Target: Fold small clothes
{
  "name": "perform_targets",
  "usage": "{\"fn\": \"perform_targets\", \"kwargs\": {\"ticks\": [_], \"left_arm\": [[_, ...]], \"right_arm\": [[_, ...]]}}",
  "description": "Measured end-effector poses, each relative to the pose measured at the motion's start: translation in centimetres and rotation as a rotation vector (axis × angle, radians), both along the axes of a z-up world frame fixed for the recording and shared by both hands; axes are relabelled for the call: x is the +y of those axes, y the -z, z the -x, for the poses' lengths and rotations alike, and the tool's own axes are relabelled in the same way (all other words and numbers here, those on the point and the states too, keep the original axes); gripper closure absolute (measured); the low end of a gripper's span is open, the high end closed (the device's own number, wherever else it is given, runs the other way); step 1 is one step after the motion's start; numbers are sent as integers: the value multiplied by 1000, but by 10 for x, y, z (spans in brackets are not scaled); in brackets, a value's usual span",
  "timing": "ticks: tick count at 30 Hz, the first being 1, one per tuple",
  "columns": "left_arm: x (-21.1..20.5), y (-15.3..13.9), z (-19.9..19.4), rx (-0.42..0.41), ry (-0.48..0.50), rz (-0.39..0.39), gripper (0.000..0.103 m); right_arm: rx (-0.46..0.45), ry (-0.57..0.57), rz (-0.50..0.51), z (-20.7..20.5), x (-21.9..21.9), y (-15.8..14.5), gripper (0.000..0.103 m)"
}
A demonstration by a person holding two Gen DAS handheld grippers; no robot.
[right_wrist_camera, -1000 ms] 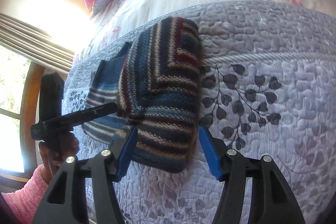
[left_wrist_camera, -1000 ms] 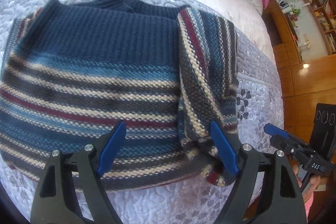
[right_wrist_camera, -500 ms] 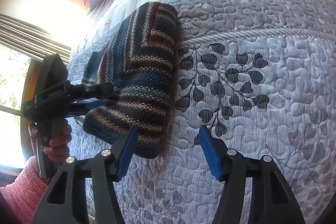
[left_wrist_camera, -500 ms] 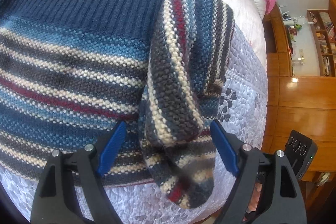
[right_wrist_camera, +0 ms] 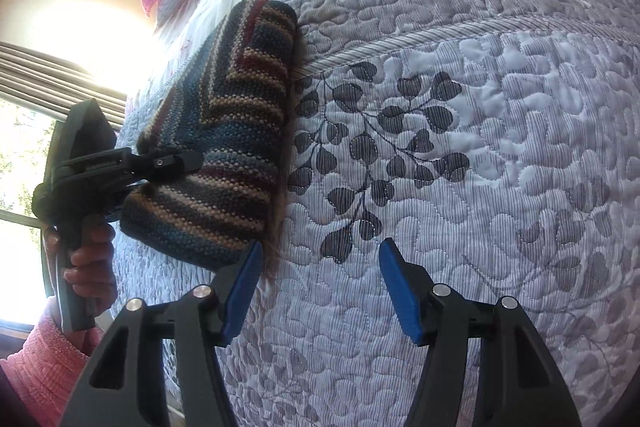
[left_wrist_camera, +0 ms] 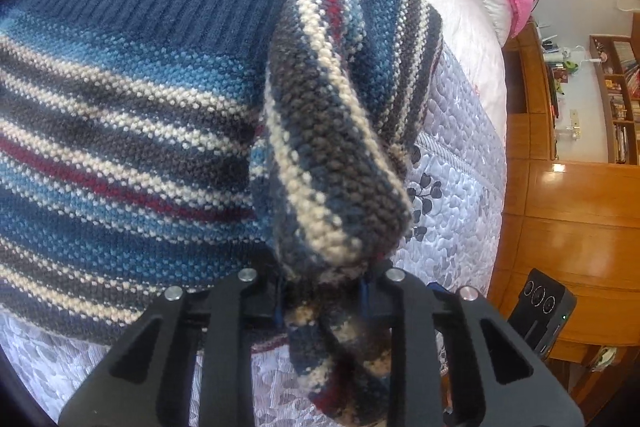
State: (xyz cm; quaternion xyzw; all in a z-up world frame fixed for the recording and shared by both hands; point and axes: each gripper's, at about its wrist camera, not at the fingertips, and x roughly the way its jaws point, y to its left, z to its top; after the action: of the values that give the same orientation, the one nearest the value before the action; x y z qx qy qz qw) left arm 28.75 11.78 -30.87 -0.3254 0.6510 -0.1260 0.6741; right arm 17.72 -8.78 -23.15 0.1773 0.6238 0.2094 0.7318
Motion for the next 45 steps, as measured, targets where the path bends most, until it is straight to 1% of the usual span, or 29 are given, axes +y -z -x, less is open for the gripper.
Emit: {"fn": "perform_targets", "kwargs": {"ticks": [3,6,11,14,19,21,25,27,29,32,34,38,41,45], "left_arm": [[5,-18,2,-54,0,-34,82],[18,-38,5,-99,-20,-39,83],[53,-74,9,-171,-28,-73,83],[79,-87,9,-193,-42,-105,82],[129,-93,15,-186,-74,-197,82],[151,-92,18,-184,-90,-237,82],[207,-88,25,-172,-117,-282,82],[228,-83,31,-166,-125,-315,82],[245,-78,34,-157,-138,-338,82],[264,-65,36,-133,-156,-348,82],[271,-55,38,-118,-163,-348,82],[281,-28,43,-71,-178,-309,81],[282,-15,46,-63,-178,-305,79],[285,-4,49,-67,-173,-301,77]], "right_arm": [[1,4,4,3,-3,0,41],[-3,0,3,4,-1,-1,41],[-12,-22,1,1,19,-4,41],[-22,-52,-6,-2,39,-8,41],[-55,-124,7,-6,79,-15,41],[-59,-142,-1,-9,93,-17,41],[-57,-162,-13,-13,115,-16,41],[-53,-172,-17,-14,127,-14,41],[-49,-186,-18,-15,138,-12,41],[-45,-210,-25,-14,155,-10,41],[-43,-221,-33,-14,167,-10,41],[-34,-233,-52,-13,185,-7,41],[-20,-243,-64,-13,201,-5,41],[8,-260,-55,-12,223,7,41]]}}
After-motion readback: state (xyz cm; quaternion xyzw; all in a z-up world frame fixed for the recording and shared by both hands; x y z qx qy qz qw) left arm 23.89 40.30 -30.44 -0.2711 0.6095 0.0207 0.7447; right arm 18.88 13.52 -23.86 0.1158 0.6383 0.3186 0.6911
